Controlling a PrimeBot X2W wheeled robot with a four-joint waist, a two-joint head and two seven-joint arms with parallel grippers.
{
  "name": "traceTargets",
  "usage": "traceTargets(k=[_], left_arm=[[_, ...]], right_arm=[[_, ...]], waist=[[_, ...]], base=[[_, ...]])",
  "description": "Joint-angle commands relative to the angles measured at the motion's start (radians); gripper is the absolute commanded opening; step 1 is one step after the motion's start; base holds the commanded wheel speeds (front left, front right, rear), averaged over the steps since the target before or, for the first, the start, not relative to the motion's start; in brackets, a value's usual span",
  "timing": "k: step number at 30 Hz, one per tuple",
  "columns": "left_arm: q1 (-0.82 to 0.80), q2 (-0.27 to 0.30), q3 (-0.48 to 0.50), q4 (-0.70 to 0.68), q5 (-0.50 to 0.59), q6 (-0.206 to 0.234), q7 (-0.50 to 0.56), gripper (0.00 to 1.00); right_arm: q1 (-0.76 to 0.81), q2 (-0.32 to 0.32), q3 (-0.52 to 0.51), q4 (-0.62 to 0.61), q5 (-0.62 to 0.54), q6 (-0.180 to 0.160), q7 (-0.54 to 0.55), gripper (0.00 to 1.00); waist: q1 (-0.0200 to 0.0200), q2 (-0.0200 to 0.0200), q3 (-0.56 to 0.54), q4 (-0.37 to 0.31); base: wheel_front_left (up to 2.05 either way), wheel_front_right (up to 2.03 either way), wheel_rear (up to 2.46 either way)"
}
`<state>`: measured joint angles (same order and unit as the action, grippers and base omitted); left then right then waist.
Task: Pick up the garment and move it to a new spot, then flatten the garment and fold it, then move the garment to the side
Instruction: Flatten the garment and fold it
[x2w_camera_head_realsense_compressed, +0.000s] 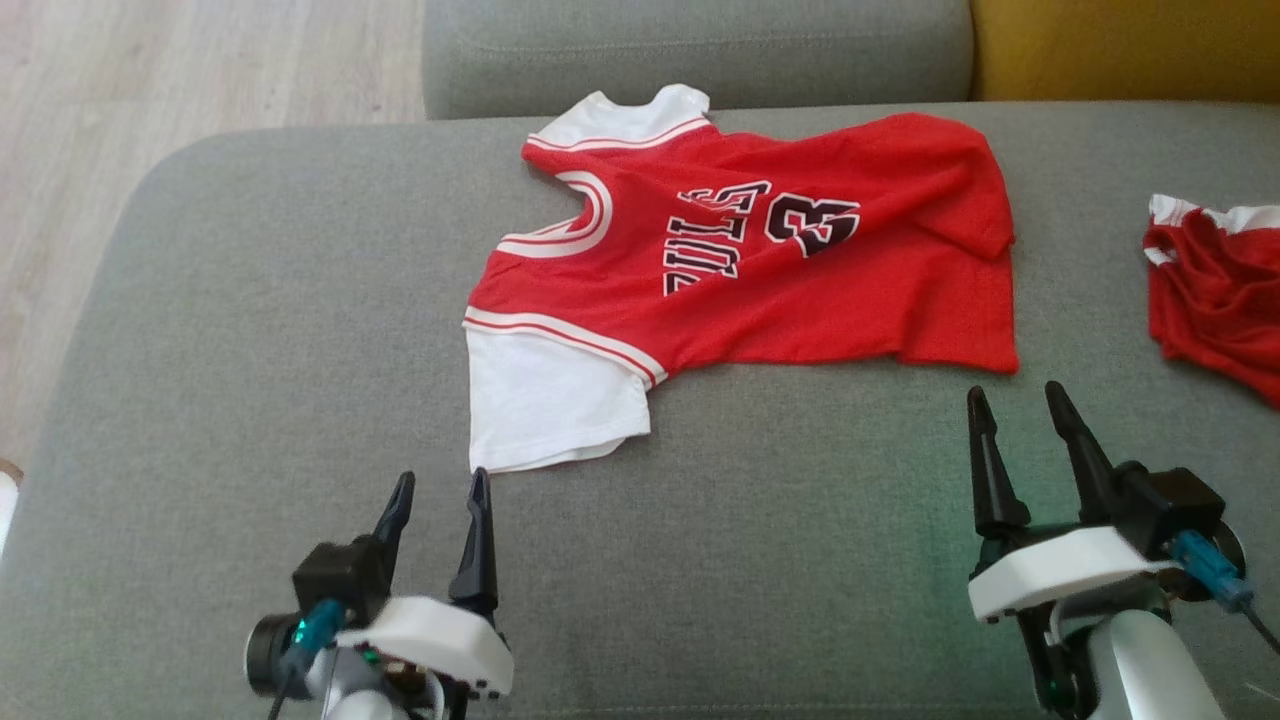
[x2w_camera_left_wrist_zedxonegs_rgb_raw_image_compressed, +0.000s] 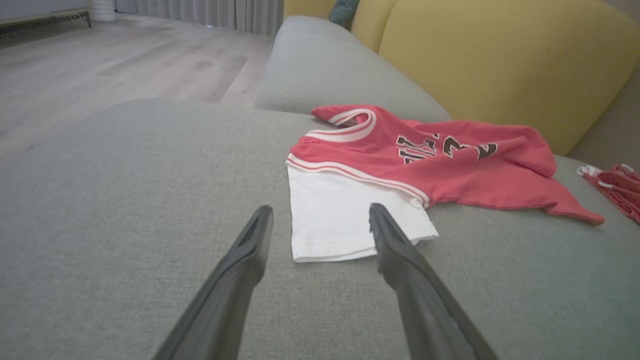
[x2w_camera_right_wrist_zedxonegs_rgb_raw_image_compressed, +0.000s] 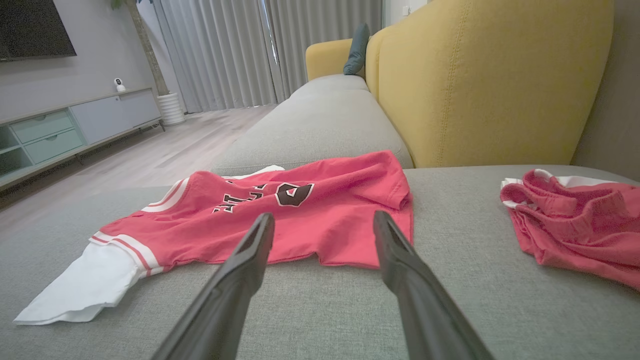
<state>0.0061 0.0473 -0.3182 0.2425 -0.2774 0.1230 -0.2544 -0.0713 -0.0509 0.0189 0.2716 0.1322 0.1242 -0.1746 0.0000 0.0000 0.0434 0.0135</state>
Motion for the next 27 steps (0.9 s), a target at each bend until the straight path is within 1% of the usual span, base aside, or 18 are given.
traceTargets(k=[1,7,10,13,20,27], left_arm=[[-0.067,0.003,0.024,-0.017,-0.01,-0.002,0.005,1.0],[-0.135,0.003,0.017,0.095,-0.081,-0.001,0.06,1.0],[-0.171,0.003,0.023,0.142,-0.143,-0.004,0.087,1.0],[-0.21,0.003,0.024,0.19,-0.18,-0.009,0.114,1.0],[-0.294,0.004,0.041,0.29,-0.212,-0.004,0.154,1.0],[-0.339,0.016,0.039,0.375,-0.208,0.02,0.192,1.0]], right_arm=[[-0.044,0.001,0.025,-0.029,0.007,0.007,-0.004,1.0],[-0.057,0.001,0.031,-0.031,0.009,0.007,-0.008,1.0],[-0.066,0.001,0.033,-0.028,0.01,0.007,-0.01,1.0],[-0.075,0.001,0.037,-0.025,0.011,0.007,-0.014,1.0],[-0.097,0.001,0.039,-0.015,0.017,0.007,-0.026,1.0],[-0.114,0.001,0.041,0.0,0.021,0.007,-0.04,1.0]], waist=[[0.0,0.0,0.007,-0.004],[0.0,0.0,0.038,-0.023],[0.0,0.0,0.055,-0.035],[0.0,0.0,0.073,-0.048],[0.0,0.0,0.117,-0.077],[0.0,0.0,0.142,-0.099]], base=[[0.0,0.0,0.0],[0.0,0.0,0.0],[0.0,0.0,0.0],[0.0,0.0,0.0],[0.0,0.0,0.0],[0.0,0.0,0.0]])
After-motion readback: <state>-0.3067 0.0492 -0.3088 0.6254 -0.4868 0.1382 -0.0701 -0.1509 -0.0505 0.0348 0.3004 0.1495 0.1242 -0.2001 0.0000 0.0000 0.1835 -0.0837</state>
